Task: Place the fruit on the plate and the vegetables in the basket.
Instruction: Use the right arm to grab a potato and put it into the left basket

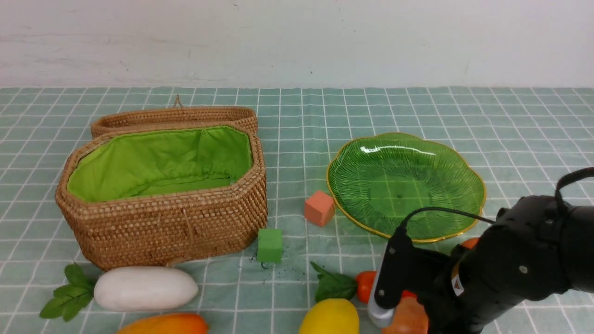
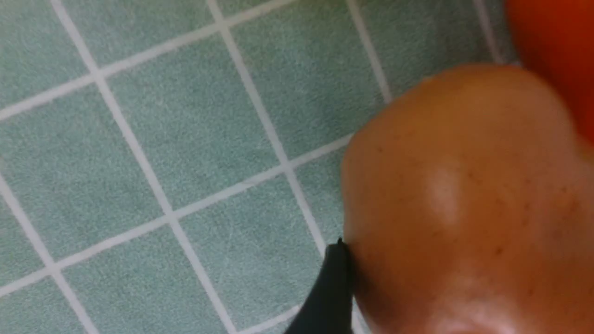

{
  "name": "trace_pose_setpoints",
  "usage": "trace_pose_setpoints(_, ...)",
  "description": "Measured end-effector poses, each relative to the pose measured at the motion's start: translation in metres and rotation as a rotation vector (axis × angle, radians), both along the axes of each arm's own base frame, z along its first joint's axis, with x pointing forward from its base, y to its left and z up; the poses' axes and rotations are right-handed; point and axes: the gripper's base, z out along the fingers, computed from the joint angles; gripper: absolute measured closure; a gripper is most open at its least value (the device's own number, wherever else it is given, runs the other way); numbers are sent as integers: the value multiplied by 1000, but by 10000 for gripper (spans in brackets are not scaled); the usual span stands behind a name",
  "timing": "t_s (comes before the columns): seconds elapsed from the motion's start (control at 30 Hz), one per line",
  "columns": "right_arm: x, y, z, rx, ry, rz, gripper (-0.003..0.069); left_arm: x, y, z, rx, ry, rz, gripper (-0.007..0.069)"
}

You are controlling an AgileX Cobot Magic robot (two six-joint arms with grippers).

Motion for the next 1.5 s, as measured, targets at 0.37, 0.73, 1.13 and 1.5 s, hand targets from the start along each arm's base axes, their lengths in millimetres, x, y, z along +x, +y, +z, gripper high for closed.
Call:
trace_pose_setpoints(0.37,1,1,16,-29,44,15,46,0,0,0,0,0,0,386)
trace_pose_setpoints(0.73,35,44,140,320,-120,10,46,0,0,0,0,0,0,386)
trace_pose_setpoints(1.13,136,146,161,828,-137,-26,46,0,0,0,0,0,0,386)
trace_pose_setpoints(1.5,169,182,100,864,-95,-146,4,0,0,0,0,0,0,386)
